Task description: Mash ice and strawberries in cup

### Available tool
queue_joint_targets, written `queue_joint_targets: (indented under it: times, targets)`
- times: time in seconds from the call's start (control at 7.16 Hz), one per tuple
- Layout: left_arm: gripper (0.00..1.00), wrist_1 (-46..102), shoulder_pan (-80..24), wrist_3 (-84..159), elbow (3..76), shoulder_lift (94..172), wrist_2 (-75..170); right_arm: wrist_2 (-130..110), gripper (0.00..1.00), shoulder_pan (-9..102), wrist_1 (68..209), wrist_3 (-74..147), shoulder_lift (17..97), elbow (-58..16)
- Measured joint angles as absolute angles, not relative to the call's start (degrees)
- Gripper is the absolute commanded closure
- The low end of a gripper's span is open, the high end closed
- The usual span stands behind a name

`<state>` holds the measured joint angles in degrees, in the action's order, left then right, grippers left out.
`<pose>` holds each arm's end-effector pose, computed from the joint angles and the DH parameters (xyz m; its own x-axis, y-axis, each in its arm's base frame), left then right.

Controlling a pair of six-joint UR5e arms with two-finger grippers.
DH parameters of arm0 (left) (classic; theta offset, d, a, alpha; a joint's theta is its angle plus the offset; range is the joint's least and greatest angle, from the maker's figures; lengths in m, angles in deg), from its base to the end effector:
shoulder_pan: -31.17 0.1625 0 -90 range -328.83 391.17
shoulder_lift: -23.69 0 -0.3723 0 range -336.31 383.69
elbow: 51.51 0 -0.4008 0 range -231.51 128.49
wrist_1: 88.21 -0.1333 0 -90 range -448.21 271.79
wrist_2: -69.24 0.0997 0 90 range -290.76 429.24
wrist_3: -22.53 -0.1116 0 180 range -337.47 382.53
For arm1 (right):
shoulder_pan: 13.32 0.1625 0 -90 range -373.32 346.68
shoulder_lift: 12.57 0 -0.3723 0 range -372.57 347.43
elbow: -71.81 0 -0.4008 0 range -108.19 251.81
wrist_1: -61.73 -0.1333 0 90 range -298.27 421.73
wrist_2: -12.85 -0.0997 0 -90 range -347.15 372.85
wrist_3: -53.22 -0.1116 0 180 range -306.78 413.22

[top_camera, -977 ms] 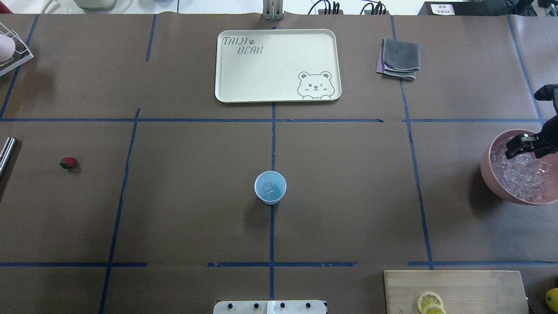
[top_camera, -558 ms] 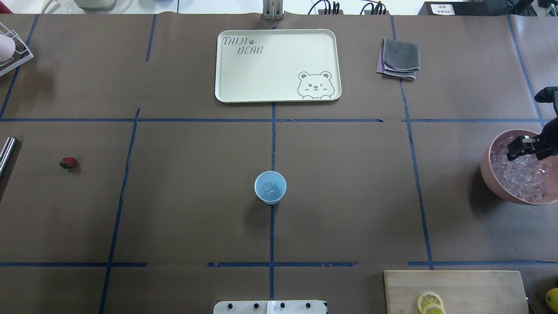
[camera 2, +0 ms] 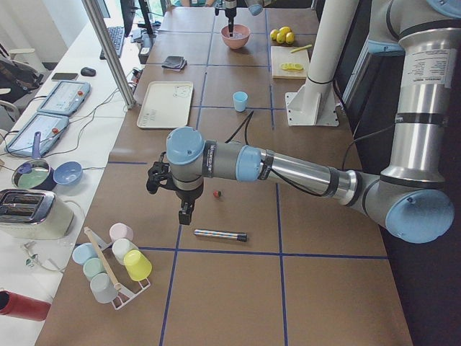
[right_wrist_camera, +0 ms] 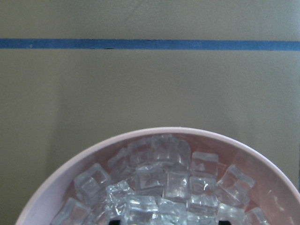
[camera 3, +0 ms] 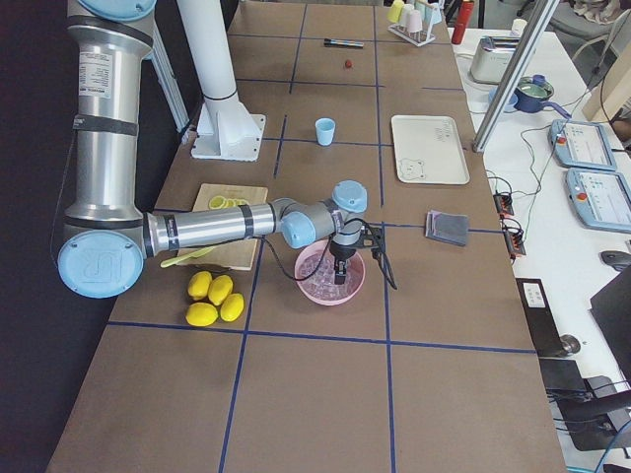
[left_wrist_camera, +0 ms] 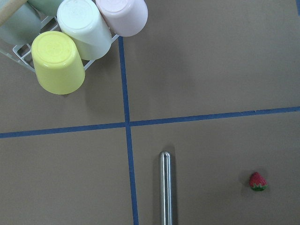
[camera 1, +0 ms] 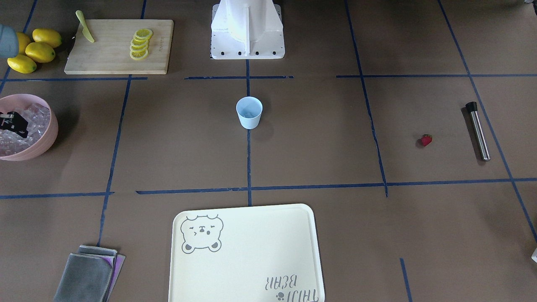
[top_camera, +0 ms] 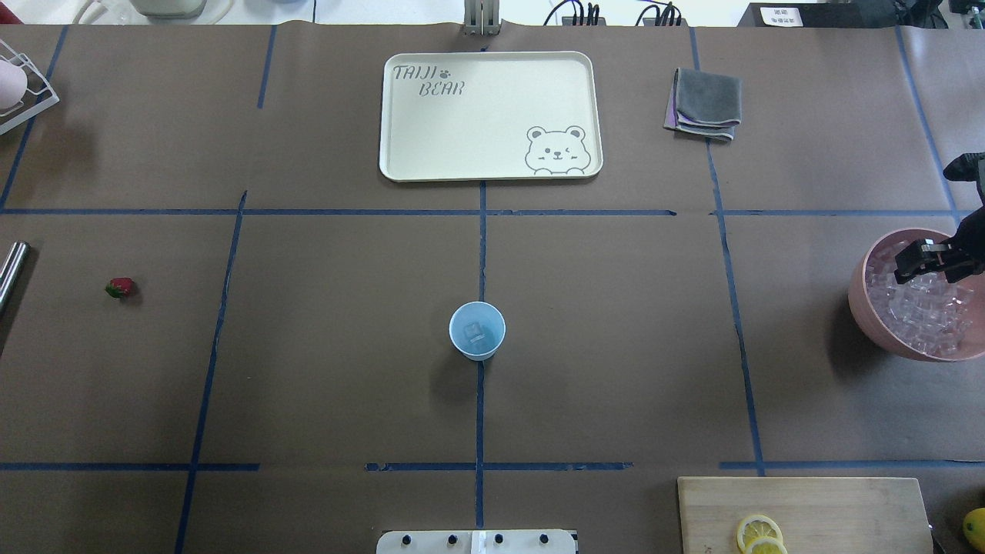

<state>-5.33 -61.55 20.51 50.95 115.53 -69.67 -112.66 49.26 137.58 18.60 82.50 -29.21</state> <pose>-0.0733 -0.5055 0.4959 0.6622 0.0978 -0.7429 0.0238 0.9882 0.1513 -0.1651 -0.4670 0.5428 0.7647 0.0193 0.6441 -0.0024 0.9996 -0.0271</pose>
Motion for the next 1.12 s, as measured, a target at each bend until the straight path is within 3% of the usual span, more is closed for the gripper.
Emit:
queue_joint_targets:
  times: [0.56,1.12]
  targets:
    - [0.0,-5.33,-61.55,20.51,50.89,115.6,-69.71,-113.12,0.27,49.11,137.58,18.59,82.6,-29.26]
    - [0.0,-5.39,-61.55,20.51,50.88,115.68,-69.71,-115.15,0.37,49.03,137.5,18.45,82.61,-29.13]
